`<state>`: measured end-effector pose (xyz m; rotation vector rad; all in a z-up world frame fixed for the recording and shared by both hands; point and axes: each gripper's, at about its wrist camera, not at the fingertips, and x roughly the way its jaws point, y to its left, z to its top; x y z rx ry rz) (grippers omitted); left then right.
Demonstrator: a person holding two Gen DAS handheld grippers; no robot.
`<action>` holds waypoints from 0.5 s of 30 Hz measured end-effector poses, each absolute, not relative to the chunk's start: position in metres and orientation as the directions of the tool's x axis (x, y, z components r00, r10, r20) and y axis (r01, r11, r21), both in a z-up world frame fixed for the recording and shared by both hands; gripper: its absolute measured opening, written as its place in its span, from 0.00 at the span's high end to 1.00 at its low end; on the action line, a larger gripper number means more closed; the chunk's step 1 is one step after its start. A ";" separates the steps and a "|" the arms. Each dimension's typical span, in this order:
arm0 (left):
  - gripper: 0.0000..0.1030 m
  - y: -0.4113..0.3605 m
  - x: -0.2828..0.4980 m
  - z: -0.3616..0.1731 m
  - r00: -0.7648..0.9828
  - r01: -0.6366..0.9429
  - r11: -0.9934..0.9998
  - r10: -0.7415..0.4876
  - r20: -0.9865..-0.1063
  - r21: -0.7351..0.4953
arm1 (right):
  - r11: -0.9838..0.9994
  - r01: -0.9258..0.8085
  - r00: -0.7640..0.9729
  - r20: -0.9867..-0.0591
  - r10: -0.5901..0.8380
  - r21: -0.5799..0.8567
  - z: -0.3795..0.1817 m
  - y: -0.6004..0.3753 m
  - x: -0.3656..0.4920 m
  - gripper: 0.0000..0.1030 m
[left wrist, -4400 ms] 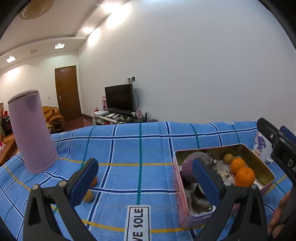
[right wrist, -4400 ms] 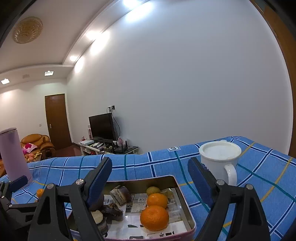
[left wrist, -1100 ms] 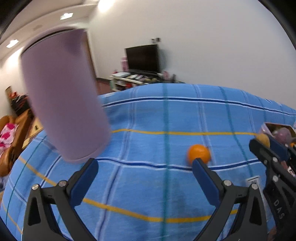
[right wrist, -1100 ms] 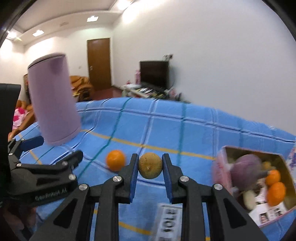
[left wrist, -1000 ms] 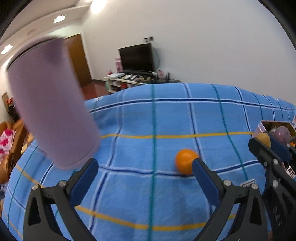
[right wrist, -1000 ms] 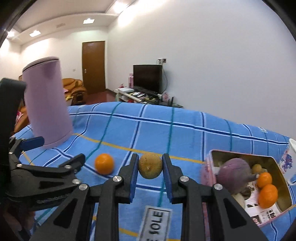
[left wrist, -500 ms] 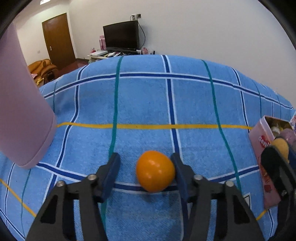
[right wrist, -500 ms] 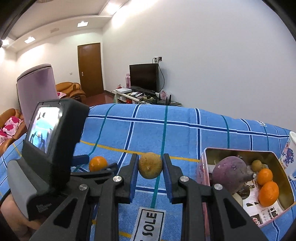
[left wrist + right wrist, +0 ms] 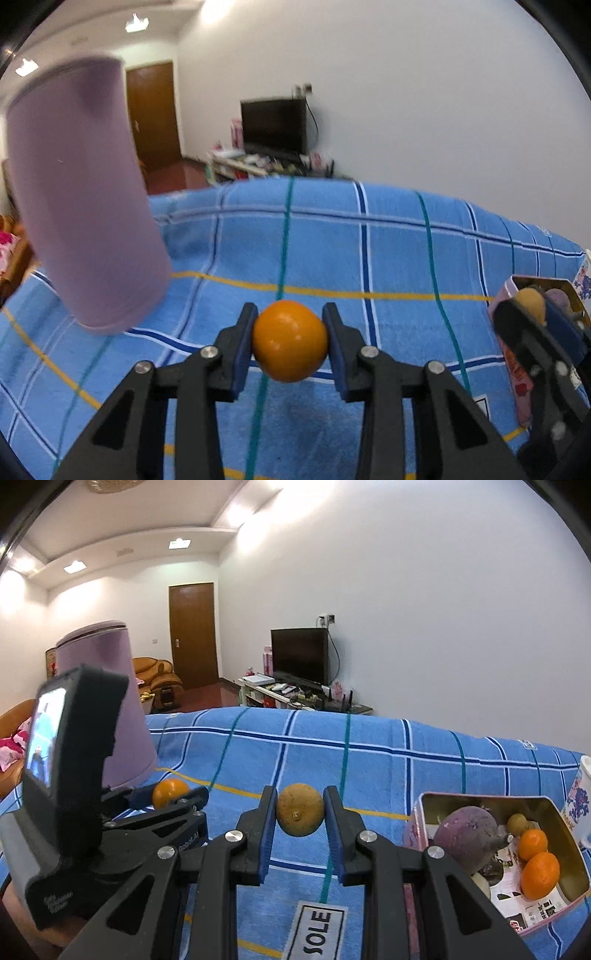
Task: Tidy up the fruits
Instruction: 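Carry the yellow fruit and mandarin over the pink tin with both tools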
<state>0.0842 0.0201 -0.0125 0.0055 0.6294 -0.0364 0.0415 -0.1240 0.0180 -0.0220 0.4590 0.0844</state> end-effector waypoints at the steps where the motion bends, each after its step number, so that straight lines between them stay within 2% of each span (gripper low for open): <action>1: 0.63 0.022 0.082 -0.011 0.819 0.021 1.000 -0.014 -0.573 0.005 | 0.996 -0.094 0.894 -0.440 0.082 -0.005 0.019 -0.121 0.040 0.73; 5: 0.63 0.030 0.064 -0.005 0.851 -0.025 0.999 0.035 -0.523 0.027 | 0.994 -0.103 0.898 -0.433 0.084 -0.021 0.017 -0.114 0.037 0.73; 15: 0.63 0.036 0.059 0.001 0.866 -0.062 0.998 0.065 -0.496 0.023 | 0.995 -0.090 0.905 -0.420 0.068 -0.032 0.017 -0.112 0.027 0.73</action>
